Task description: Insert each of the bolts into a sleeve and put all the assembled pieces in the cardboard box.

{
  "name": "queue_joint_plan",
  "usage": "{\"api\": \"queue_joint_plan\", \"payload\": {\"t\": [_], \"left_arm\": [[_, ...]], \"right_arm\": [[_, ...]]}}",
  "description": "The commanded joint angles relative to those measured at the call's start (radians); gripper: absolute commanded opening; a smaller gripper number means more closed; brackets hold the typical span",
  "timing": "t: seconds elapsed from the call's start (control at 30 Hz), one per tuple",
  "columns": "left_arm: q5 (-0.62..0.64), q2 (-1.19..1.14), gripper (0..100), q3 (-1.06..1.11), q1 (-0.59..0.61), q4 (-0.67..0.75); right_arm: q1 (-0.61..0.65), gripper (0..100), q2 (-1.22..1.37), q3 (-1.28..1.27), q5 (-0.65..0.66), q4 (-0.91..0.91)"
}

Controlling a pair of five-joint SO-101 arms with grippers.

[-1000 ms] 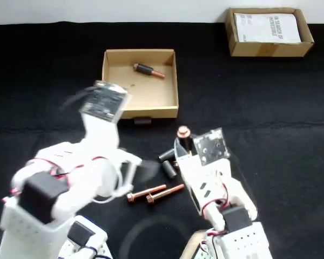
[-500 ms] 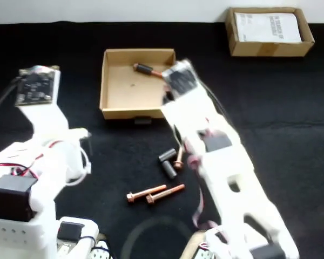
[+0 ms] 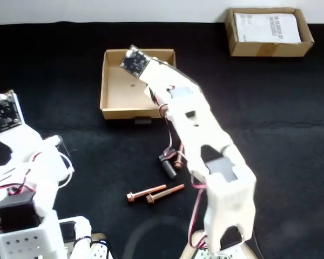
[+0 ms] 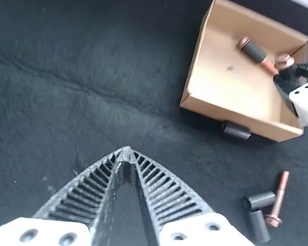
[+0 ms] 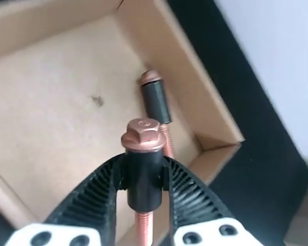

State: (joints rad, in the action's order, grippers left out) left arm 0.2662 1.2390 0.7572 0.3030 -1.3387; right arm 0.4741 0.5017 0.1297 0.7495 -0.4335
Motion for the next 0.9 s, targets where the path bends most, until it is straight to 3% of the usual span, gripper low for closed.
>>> {"api": "queue_joint_plan", "payload": {"t": [0.0,0.17,0.37,0.6,0.8,0.87], "left_arm": [[-0.005,0.042,1,0.090,0.013,0.080],[-0.005,0.051,1,0.186,0.013,0.189],[-0.005,0.044,1,0.202,0.013,0.226],[-0.005,0.044,1,0.203,0.013,0.221],[-0.005,0.044,1,0.205,0.013,0.219],[-0.005,0.044,1,0.205,0.013,0.219]], "right_arm": [[0.010,0.7,0.079,0.153,0.028,-0.047],[0.038,2.8,0.163,0.311,-0.066,-0.305],[0.044,19.4,0.177,0.487,-0.135,-0.562],[0.039,19.4,0.124,0.727,-0.149,-0.915],[0.062,19.4,0.036,0.951,-0.371,-1.330],[0.059,19.4,-0.016,0.957,-0.436,-1.333]]}}
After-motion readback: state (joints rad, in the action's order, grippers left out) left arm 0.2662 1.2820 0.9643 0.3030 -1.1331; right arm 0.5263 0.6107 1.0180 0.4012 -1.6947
